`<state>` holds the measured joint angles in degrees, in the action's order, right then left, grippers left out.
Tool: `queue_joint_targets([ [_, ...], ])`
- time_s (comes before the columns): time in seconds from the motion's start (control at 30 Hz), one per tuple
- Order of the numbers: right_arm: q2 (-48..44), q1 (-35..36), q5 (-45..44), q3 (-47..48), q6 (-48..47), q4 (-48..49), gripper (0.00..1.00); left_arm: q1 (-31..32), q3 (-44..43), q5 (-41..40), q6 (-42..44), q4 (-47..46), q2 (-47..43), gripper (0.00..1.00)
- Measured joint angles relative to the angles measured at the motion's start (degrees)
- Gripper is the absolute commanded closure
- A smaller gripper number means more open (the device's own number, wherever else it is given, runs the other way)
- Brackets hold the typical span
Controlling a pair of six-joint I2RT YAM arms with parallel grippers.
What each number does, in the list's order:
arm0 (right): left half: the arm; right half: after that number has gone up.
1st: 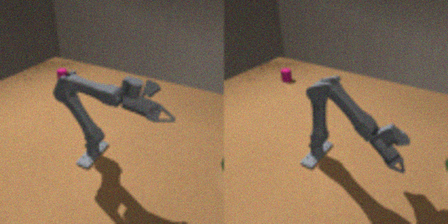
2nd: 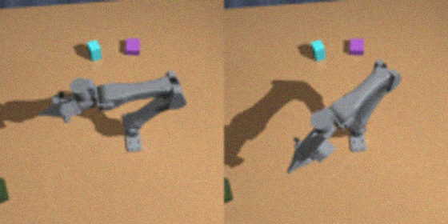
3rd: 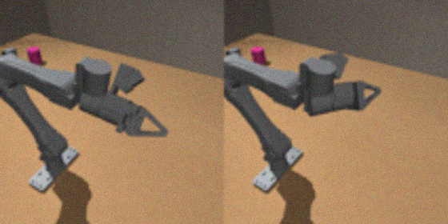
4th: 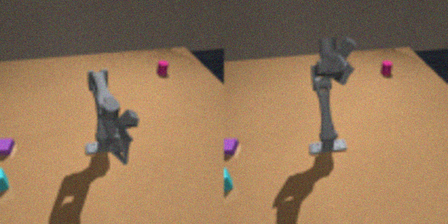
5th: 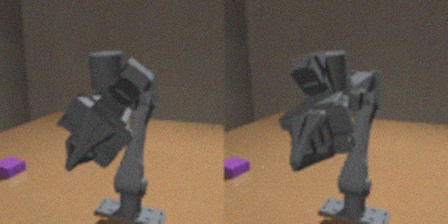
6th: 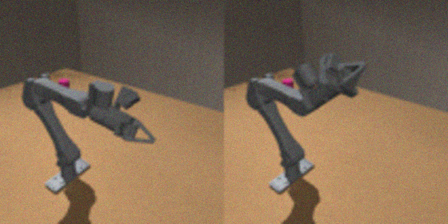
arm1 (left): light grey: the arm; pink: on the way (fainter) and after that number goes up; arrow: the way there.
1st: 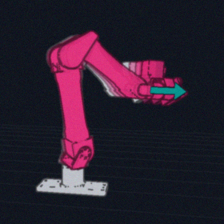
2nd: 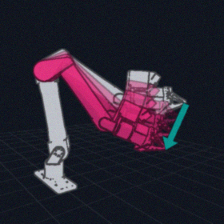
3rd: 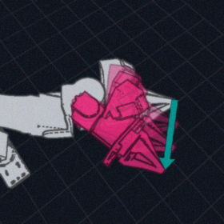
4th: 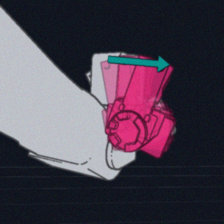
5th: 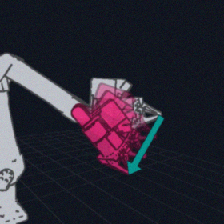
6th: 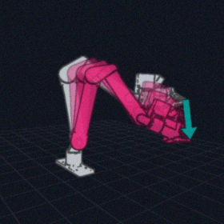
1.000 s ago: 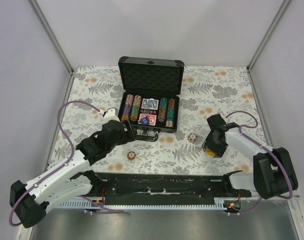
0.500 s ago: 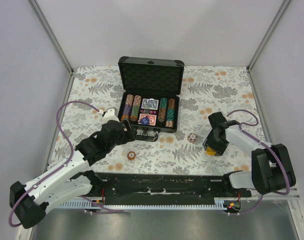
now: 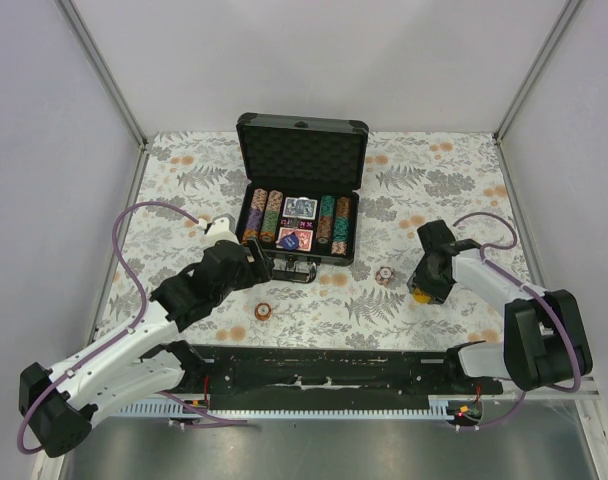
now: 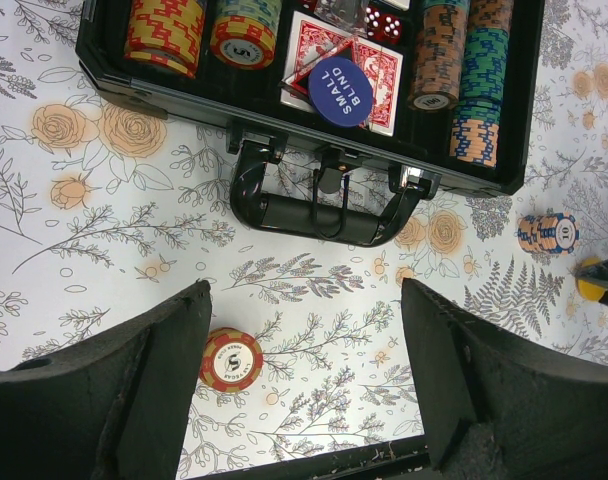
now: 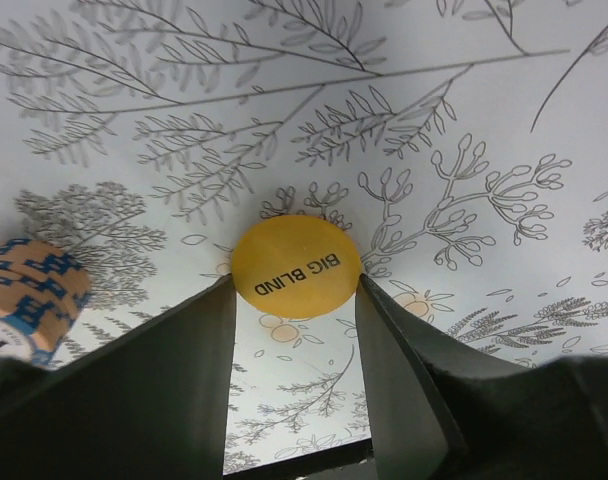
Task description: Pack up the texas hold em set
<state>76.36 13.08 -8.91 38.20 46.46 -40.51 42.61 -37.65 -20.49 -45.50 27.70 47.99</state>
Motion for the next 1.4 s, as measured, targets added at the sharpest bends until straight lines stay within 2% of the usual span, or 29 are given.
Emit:
queue_joint_targets([
  [0.13, -1.2, -0.1, -0.4, 3.0, -0.9, 0.0, 0.49, 0.0, 0.0, 0.0, 0.0, 0.0, 0.0, 0.17],
  [0.4, -3.1, 1.2, -0.3, 15.6, -2.1, 0.5, 0.49, 0.0, -0.4, 0.0, 0.0, 0.1, 0.2, 0.17],
  [0.57, -0.2, 8.1, -1.2, 23.3, -2.3, 2.4, 0.49, 0.0, -1.2, -0.3, 0.0, 0.3, 0.4, 0.17],
  [0.7, 7.6, 16.1, -3.1, 30.8, -3.4, 6.3, 0.49, 0.0, -1.9, -0.5, 0.0, 1.1, 0.3, 0.17],
  [0.9, 25.4, 24.7, -6.6, 45.6, -7.7, 12.7, 0.48, 0.0, -2.8, -0.6, 0.0, 3.7, -0.4, 0.17],
  [1.17, 44.9, 27.7, -9.7, 63.9, -13.9, 15.2, 0.48, 0.0, -3.1, -1.9, 0.0, 5.8, -3.2, 0.16],
  [1.4, 51.5, 28.1, -10.8, 70.5, -16.5, 15.1, 0.47, 0.0, -3.2, -1.9, 0.0, 6.7, -3.2, 0.16],
])
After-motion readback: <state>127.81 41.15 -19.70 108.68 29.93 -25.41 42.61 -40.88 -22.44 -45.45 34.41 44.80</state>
